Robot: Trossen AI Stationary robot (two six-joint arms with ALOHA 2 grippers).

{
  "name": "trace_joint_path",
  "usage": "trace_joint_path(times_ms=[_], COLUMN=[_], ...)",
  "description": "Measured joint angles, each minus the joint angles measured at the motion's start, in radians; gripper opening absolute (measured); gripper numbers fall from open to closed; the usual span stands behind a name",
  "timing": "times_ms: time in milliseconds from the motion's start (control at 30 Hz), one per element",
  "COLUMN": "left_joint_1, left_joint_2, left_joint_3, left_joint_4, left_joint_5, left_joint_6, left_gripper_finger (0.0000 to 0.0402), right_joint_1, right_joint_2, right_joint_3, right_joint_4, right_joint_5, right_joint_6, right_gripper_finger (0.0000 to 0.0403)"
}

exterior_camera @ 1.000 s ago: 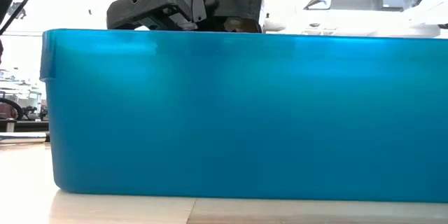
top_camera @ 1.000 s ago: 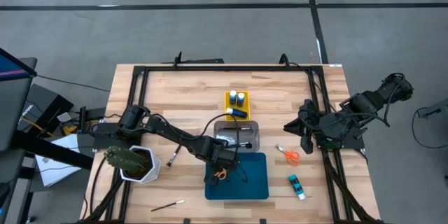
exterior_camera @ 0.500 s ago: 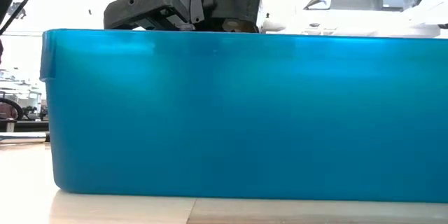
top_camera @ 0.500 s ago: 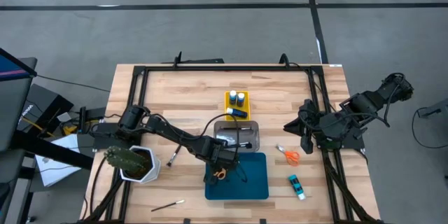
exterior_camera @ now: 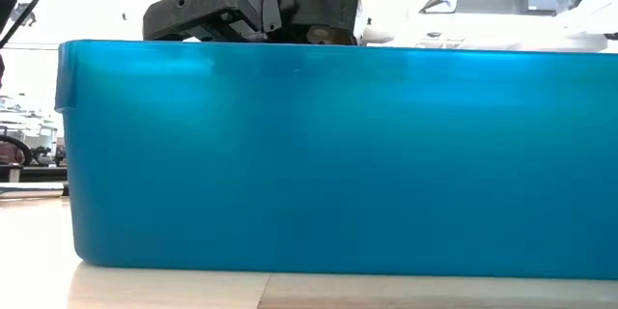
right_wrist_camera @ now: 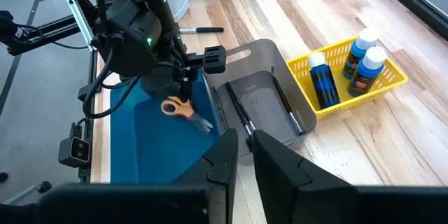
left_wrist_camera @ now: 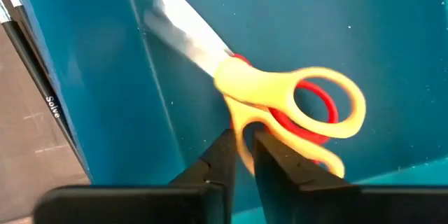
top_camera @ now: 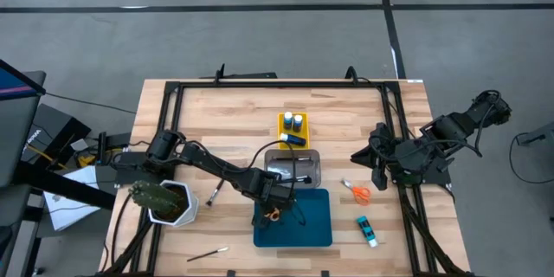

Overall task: Pick & Place Paint Supplies
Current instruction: Put the yellow scissors into the blue bin, then put the orange scissors into the blue bin

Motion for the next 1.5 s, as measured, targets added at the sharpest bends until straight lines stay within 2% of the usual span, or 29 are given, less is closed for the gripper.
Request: trace_joint_path(times_ms=[200, 433, 833, 1233, 1500], left_joint_1=[0.000, 0.000, 0.001, 0.000, 0.000], left_joint_2=[0.000, -0.031, -0.136, -0.301, -0.422], left_joint_3=[0.000, 0.000, 0.000, 0.000, 0.000], left_joint_4=[0.000, -0.005, 0.015, 0.146, 0.162], left_joint_5=[0.000, -0.007, -0.031, -0.043, -0.118], left_joint_6=[0.000, 0.007, 0.028, -0.003, -0.077], left_gripper_finger=[0.0091, 0.0113, 0.0116, 0.0112, 0.0112], right_joint_1=[0.000, 0.000, 0.000, 0.000, 0.000], right_joint_2=[0.000, -0.001, 0.000, 0.000, 0.000], right_joint_3=[0.000, 0.000, 0.001, 0.001, 0.001], right_joint_4=[0.000, -0.002, -0.008, -0.015, -0.048], right_joint_5=[0.000, 0.000, 0.000, 0.000, 0.000], right_joint_6=[0.000, 0.000, 0.000, 0.001, 0.041], right_gripper_finger=[0.0043, 0.0043, 0.0043, 0.0043, 0.0043])
